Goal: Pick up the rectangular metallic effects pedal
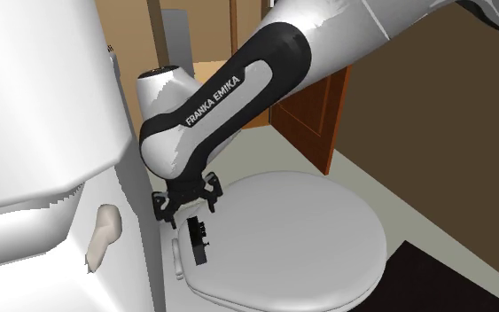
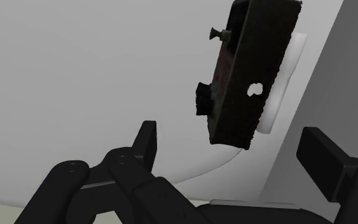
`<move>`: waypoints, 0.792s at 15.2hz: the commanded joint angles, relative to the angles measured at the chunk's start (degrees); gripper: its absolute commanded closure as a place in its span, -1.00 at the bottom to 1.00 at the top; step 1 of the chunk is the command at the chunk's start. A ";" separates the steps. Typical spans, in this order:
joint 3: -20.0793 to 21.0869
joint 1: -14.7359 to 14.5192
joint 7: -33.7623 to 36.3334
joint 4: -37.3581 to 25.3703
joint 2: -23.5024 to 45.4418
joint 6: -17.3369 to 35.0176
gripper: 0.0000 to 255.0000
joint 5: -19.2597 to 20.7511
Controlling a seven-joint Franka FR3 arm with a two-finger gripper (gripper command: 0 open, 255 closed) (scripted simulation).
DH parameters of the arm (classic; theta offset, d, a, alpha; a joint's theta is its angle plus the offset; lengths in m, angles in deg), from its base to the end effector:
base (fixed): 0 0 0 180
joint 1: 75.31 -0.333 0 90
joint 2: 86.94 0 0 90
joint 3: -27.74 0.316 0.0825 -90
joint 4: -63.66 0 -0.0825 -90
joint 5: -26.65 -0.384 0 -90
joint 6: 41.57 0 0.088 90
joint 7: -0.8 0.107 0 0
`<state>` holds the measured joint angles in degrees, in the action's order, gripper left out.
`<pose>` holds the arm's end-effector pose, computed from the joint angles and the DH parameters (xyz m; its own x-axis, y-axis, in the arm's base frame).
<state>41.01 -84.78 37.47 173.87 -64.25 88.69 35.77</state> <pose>0.5750 0.2295 0.2868 0.9881 -0.1535 -0.0093 -0.1530 -0.9873 0.0434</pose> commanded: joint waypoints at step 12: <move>-0.10 -0.07 0.16 0.31 0.51 0.84 1.00 0.21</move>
<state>40.84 -84.80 37.65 174.16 -63.79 89.54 36.03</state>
